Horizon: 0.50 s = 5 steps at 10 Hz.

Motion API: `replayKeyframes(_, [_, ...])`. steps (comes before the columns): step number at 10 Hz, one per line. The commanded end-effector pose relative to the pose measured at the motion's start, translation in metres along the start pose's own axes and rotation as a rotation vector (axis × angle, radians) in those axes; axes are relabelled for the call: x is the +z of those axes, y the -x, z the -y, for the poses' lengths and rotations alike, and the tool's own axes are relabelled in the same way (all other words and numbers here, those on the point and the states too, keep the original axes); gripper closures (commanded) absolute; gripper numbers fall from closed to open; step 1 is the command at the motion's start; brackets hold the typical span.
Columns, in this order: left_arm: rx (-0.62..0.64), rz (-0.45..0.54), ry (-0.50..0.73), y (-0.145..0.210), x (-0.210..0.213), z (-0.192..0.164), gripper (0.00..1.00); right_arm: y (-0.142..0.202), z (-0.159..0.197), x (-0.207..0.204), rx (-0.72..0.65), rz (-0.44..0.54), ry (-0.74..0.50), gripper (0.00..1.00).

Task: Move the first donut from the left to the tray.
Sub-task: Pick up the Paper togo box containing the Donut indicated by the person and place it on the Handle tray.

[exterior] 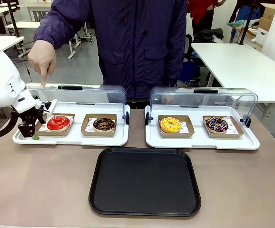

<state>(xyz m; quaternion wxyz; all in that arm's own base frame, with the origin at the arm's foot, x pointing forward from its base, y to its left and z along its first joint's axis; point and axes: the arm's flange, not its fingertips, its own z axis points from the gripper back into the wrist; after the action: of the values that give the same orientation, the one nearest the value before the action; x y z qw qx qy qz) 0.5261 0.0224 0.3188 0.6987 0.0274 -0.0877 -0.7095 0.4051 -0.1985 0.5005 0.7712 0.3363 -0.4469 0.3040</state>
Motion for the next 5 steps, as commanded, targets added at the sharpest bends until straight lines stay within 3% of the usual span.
replayKeyframes(1, [-0.001,-0.020,-0.003,0.0009,-0.0011,-0.0036,0.23,-0.0001,-0.0019,-0.0013,0.012,0.019,-0.001,0.00])
replayKeyframes(2, [-0.011,-0.019,0.007,0.0013,-0.0007,-0.0026,0.58,-0.0001,-0.0019,-0.0013,0.012,0.019,-0.001,0.00])
replayKeyframes(3, [-0.012,-0.024,0.009,0.0019,-0.0004,-0.0026,0.82,-0.0001,-0.0019,-0.0013,0.012,0.019,-0.001,0.00])
replayKeyframes(4, [-0.013,-0.027,0.013,0.0020,-0.0001,-0.0024,1.00,-0.0001,-0.0019,-0.0013,0.012,0.019,-0.001,0.00])
replayKeyframes(5, [-0.017,-0.028,0.015,0.0022,0.0005,-0.0018,1.00,-0.0001,-0.0019,-0.0013,0.012,0.019,-0.001,0.00])
